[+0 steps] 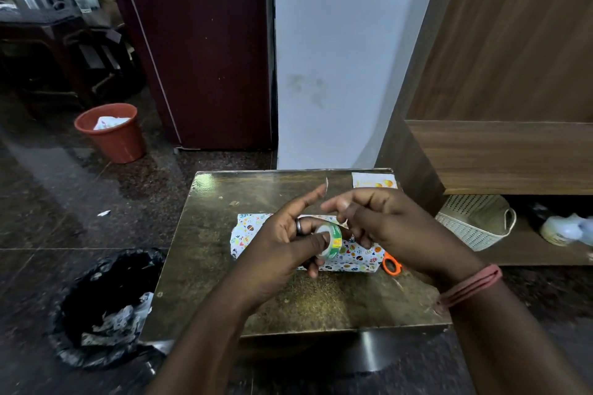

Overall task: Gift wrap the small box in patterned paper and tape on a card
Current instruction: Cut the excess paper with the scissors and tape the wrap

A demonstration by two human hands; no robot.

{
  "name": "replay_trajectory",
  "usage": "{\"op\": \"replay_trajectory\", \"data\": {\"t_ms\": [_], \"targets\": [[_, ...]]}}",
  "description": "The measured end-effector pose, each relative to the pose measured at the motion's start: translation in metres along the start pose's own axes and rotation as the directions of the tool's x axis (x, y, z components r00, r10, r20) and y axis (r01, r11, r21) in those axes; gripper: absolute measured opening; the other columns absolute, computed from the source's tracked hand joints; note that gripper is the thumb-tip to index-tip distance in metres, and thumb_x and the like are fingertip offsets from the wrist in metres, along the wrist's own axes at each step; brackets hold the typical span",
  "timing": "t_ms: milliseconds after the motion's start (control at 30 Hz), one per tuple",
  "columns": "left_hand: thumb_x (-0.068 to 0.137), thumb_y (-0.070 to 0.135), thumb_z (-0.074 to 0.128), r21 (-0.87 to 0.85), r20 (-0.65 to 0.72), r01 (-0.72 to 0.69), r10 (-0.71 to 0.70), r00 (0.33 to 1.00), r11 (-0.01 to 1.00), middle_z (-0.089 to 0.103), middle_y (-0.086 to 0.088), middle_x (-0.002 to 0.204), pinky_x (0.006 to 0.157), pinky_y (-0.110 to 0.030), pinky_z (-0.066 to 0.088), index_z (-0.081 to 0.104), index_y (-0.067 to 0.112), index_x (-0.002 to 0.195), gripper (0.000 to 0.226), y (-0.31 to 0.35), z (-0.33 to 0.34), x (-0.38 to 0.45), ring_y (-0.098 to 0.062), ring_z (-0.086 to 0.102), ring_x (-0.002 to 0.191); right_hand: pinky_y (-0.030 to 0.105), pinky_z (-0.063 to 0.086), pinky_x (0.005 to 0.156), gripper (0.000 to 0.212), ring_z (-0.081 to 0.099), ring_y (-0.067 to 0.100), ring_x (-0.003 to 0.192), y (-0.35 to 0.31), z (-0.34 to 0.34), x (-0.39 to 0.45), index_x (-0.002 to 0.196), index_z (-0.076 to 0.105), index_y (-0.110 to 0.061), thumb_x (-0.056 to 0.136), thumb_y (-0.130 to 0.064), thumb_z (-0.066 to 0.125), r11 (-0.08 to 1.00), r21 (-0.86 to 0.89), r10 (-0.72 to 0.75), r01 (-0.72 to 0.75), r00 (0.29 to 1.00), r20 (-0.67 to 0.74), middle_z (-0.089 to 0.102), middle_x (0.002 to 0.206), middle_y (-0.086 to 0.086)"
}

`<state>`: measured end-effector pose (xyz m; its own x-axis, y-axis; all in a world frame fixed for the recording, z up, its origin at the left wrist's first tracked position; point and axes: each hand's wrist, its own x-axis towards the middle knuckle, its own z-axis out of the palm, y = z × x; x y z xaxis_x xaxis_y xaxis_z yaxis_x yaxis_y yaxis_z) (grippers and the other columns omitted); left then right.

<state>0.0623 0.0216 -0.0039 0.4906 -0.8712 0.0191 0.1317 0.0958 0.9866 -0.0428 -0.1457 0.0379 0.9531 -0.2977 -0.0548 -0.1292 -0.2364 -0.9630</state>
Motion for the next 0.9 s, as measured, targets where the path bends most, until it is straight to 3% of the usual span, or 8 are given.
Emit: {"op": "replay_trajectory", "data": {"t_ms": [100,200,300,400,500,633,767,900], "targets": [[0.096,-0.003,0.065,0.011,-0.002,0.009,-0.009,1.0,1.0,0.059,-0.009,0.08,0.053,-0.031,0.049,0.045,0.034,0.152,0.07,-0.002,-0.003,0.0,-0.019,0.057,0.062,0.021,0.038,0.054,0.023,0.047,0.007,0.062,0.008,0.002,0.0,0.107,0.077,-0.012,0.095,-0.027,0.065,0.997,0.07,0.041,-0.045,0.997,0.064,0.06,0.064,-0.007],[0.096,-0.003,0.064,0.029,0.014,0.015,-0.015,1.0,0.999,0.061,-0.004,0.077,0.054,-0.031,0.048,0.045,0.034,0.153,0.071,-0.002,-0.003,-0.001,-0.019,0.056,0.064,0.021,0.037,0.051,0.023,0.048,0.008,0.058,0.011,0.003,0.0,0.096,0.076,-0.008,0.084,-0.027,0.074,0.986,0.148,0.064,-0.071,0.996,0.054,0.063,0.065,-0.001],[0.096,0.001,0.066,0.058,0.015,0.017,-0.018,1.0,0.998,0.063,-0.017,0.085,0.055,-0.031,0.049,0.045,0.034,0.153,0.069,0.001,-0.002,-0.001,-0.019,0.055,0.066,0.021,0.037,0.05,0.006,0.049,0.01,0.057,0.009,0.004,0.0,0.085,0.077,-0.013,0.086,-0.019,0.075,0.985,0.166,0.053,-0.054,0.999,0.012,0.062,0.065,0.003],[0.097,0.0,0.062,0.059,-0.03,0.013,-0.011,0.999,0.998,0.066,-0.028,0.099,0.057,-0.031,0.051,0.046,0.032,0.152,0.065,0.004,-0.004,-0.001,-0.019,0.057,0.067,0.027,0.039,0.054,0.007,0.048,0.02,0.062,0.005,0.003,0.001,0.081,0.076,-0.015,0.087,-0.016,0.073,0.967,0.256,0.012,0.004,0.998,-0.063,0.058,0.069,0.011],[0.097,-0.002,0.061,0.107,-0.063,-0.009,0.016,0.998,0.994,0.076,-0.001,0.092,0.06,-0.03,0.054,0.045,0.032,0.151,0.066,0.008,-0.005,-0.003,-0.016,0.058,0.069,0.033,0.045,0.058,0.009,0.053,0.026,0.068,0.001,0.006,0.001,0.083,0.075,-0.011,0.09,-0.016,0.073,0.972,0.233,0.026,-0.003,0.995,-0.096,0.064,0.072,0.011],[0.098,0.0,0.064,0.196,-0.149,-0.043,0.073,0.986,0.98,0.078,0.007,0.114,0.066,-0.027,0.057,0.045,0.036,0.15,0.067,0.008,0.0,-0.003,-0.008,0.062,0.072,0.042,0.055,0.067,0.015,0.063,0.031,0.07,0.005,0.017,0.003,0.087,0.073,-0.003,0.093,-0.017,0.072,0.959,0.274,0.114,-0.074,0.984,-0.135,0.068,0.077,0.015],[0.097,-0.001,0.065,0.26,-0.215,-0.078,0.137,0.967,0.962,0.074,0.014,0.121,0.072,-0.026,0.058,0.044,0.04,0.151,0.07,0.004,0.003,-0.002,-0.006,0.071,0.104,0.043,0.06,0.069,0.013,0.067,0.023,0.061,0.001,0.027,0.003,0.093,0.066,0.004,0.095,-0.009,0.067,0.929,0.353,0.172,-0.112,0.975,-0.143,0.07,0.067,0.01],[0.097,0.004,0.067,0.243,-0.283,-0.08,0.15,0.947,0.967,0.075,0.01,0.122,0.07,-0.029,0.058,0.046,0.041,0.15,0.068,0.001,0.006,-0.001,-0.004,0.072,0.091,0.041,0.061,0.066,0.019,0.069,0.031,0.075,-0.007,0.027,0.001,0.113,0.066,-0.004,0.095,-0.011,0.068,0.897,0.426,0.201,-0.119,0.968,-0.151,0.074,0.097,0.019]]}}
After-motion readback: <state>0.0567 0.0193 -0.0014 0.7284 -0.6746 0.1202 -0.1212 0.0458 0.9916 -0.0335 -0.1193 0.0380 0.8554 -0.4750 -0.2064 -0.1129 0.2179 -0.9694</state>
